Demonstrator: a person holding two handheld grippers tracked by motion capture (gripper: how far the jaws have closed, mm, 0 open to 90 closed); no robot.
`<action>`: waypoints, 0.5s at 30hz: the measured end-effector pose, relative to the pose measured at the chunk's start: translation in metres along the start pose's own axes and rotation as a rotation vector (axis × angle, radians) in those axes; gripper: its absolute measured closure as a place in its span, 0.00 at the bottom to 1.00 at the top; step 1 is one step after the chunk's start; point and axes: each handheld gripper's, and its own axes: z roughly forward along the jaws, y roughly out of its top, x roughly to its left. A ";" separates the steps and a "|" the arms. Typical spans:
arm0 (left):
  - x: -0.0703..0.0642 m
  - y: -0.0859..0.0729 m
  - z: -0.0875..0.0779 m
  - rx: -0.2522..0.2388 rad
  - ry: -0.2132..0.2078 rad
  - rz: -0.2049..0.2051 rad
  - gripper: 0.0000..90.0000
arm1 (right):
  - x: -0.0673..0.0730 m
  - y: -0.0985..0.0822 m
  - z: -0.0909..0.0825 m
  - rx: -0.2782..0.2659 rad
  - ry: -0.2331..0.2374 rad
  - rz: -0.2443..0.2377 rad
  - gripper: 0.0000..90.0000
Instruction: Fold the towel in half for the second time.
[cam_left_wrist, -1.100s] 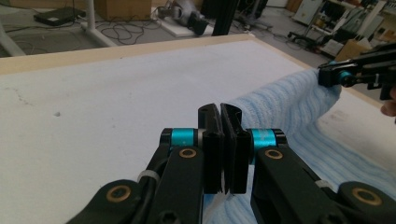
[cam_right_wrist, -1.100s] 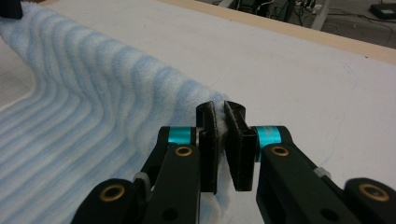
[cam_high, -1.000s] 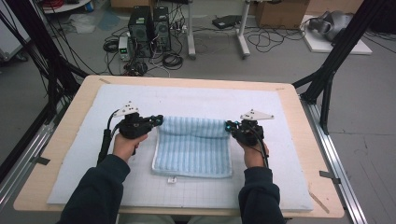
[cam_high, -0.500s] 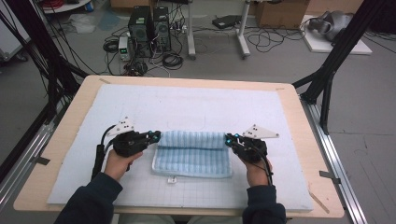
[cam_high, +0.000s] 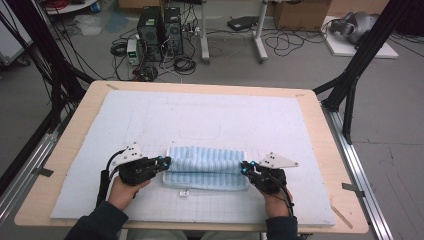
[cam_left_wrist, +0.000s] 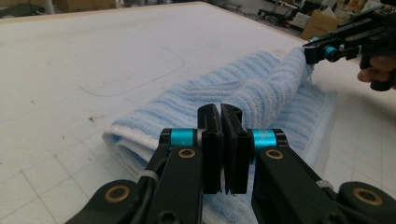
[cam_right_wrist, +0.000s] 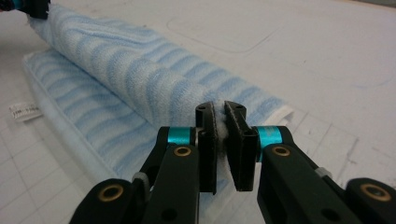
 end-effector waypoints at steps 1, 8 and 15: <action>0.000 -0.001 -0.001 0.003 -0.007 -0.002 0.96 | 0.001 -0.001 0.000 0.003 0.000 -0.006 0.93; -0.003 -0.008 -0.011 0.005 -0.035 -0.054 0.86 | 0.008 -0.007 -0.005 0.030 0.000 -0.026 0.89; 0.005 -0.003 -0.028 -0.068 -0.010 -0.103 0.56 | 0.008 -0.004 -0.029 -0.052 -0.031 0.002 0.71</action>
